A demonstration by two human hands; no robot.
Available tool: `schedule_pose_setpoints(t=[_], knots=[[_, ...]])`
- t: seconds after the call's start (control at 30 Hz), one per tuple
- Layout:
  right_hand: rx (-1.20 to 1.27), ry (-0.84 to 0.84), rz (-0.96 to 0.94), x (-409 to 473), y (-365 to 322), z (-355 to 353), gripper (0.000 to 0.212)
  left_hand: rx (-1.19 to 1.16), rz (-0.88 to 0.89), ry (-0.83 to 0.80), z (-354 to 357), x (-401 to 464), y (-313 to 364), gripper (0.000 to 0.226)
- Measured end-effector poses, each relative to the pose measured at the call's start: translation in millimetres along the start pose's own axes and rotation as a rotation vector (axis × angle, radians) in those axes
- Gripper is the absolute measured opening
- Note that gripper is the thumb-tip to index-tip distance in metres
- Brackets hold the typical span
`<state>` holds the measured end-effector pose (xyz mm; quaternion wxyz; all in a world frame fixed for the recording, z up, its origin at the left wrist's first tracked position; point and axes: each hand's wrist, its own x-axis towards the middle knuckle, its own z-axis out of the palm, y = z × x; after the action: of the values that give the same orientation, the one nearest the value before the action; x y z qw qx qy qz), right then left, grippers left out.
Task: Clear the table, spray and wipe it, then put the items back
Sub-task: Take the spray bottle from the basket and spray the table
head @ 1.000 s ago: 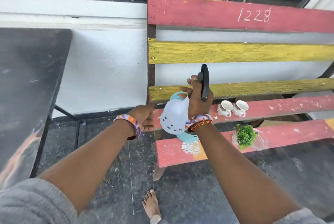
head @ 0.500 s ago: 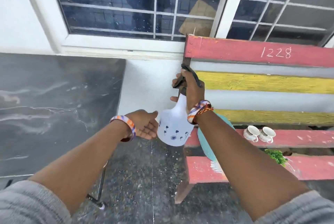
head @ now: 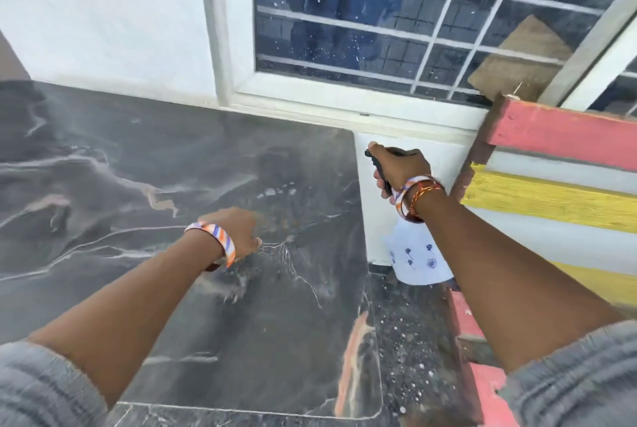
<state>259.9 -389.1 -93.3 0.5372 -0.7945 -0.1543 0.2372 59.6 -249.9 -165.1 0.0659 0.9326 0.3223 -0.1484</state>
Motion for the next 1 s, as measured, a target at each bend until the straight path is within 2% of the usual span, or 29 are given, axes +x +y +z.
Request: schedule_pose_setpoints(t=[0.13,0.27,0.37,0.47,0.57,0.8,1.0], knots=[[-0.004,0.036,0.041,15.4,-14.0,29.7,0.033,0.085,0.043,-0.1,-10.2,6.6,-32.5,0.038],[0.001,-0.064,0.153,7.1,-29.7,50.5,0.04,0.074,0.089,-0.19,-11.9,8.2,-59.2,0.035],[-0.02,-0.094,0.148,-8.1,-33.1,67.0,0.04,0.068,0.082,-0.185,-11.3,4.8,-71.1,0.042],[0.016,-0.007,0.067,-26.5,-29.6,84.4,0.038,0.079,0.099,-0.171,-7.9,-4.7,-83.3,0.033],[0.034,0.061,0.053,-46.3,-23.7,92.0,0.038,0.1,0.119,-0.139,-4.1,-18.1,-92.7,0.041],[0.055,-0.032,0.174,-128.8,-12.8,94.0,0.032,0.1,0.182,-0.185,18.8,-81.6,-125.4,0.044],[-0.006,0.067,0.129,-170.8,9.4,109.6,0.03,0.132,0.181,-0.284,24.7,-133.1,-170.3,0.049]])
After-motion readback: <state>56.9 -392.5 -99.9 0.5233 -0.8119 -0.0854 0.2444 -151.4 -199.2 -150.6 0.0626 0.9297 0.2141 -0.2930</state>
